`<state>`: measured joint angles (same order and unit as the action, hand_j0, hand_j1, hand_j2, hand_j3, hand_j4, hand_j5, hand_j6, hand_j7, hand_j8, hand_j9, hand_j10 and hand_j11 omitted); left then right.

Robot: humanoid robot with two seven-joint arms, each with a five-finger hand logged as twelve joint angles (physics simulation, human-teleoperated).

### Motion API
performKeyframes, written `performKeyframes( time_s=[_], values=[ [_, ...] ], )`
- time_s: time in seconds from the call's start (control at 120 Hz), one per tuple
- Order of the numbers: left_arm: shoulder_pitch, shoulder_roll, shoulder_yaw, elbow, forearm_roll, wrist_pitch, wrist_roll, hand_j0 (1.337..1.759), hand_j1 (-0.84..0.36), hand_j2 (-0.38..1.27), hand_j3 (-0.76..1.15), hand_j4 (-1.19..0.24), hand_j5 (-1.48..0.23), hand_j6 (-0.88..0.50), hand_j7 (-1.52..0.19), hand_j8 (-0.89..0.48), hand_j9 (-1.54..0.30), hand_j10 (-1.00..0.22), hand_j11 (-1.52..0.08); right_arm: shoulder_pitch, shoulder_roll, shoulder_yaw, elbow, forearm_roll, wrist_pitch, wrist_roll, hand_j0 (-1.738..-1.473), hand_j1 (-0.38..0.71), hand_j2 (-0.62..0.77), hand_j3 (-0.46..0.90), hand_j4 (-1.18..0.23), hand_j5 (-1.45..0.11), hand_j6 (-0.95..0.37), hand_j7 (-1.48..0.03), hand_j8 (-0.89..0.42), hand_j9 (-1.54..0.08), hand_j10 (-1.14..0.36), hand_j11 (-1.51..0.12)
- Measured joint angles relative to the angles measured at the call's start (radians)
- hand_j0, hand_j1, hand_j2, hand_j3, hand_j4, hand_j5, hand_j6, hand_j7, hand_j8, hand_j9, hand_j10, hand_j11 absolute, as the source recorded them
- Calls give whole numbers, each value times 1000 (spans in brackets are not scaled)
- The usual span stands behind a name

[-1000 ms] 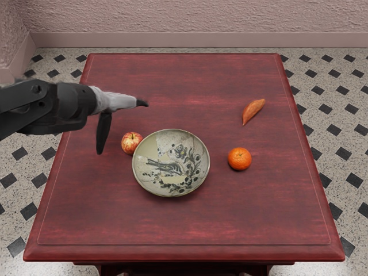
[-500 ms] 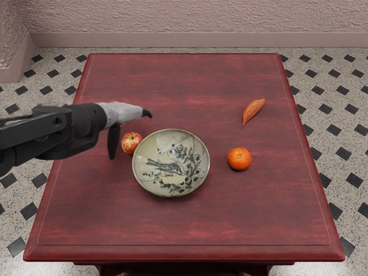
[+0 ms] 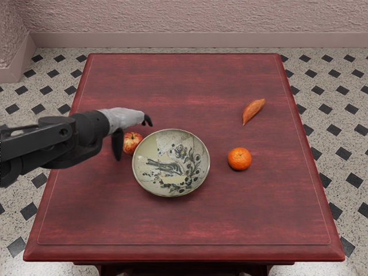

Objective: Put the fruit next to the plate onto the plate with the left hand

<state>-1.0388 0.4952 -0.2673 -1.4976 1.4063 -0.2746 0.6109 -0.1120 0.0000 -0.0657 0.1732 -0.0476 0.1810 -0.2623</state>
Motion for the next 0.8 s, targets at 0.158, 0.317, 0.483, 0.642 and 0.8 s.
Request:
performKeyframes(
  time_s=[0.158, 0.317, 0.483, 0.642, 0.8],
  values=[
    [2, -2, 0, 14, 16, 12, 0, 1658, 55, 52, 0, -250, -321, -250, -321, -250, -321, -249, -320, 0, 0, 0, 0, 0, 0, 0, -1658, -349, 0, 0, 0, 0, 0, 0, 0, 0, 0, 0],
    [15, -18, 0, 20, 28, 27, 0, 1658, 54, 52, 0, -250, -321, -251, -321, -251, -321, -250, -321, 0, 0, 0, 0, 0, 0, 0, -1658, -349, 0, 0, 0, 0, 0, 0, 0, 0, 0, 0],
    [35, -20, 1, 23, 43, 31, 0, 1658, 53, 52, 0, -251, -323, -252, -323, -252, -322, -251, -322, 0, 0, 0, 0, 0, 0, 0, -1658, -349, 0, 0, 0, 0, 0, 0, 0, 0, 0, 0],
    [38, -20, 16, 23, 45, 43, 0, 1658, 48, 53, 0, -256, -329, -257, -329, -257, -329, -256, -329, 0, 0, 0, 0, 0, 0, 0, -1658, -349, 0, 0, 0, 0, 0, 0, 0, 0, 0, 0],
    [36, -18, 21, 23, 45, 47, 0, 1658, 24, 57, 0, -276, -355, -277, -355, -276, -354, -275, -354, 0, 0, 0, 0, 0, 0, 0, -1658, -349, 0, 0, 0, 0, 0, 0, 0, 0, 0, 0]
  ],
)
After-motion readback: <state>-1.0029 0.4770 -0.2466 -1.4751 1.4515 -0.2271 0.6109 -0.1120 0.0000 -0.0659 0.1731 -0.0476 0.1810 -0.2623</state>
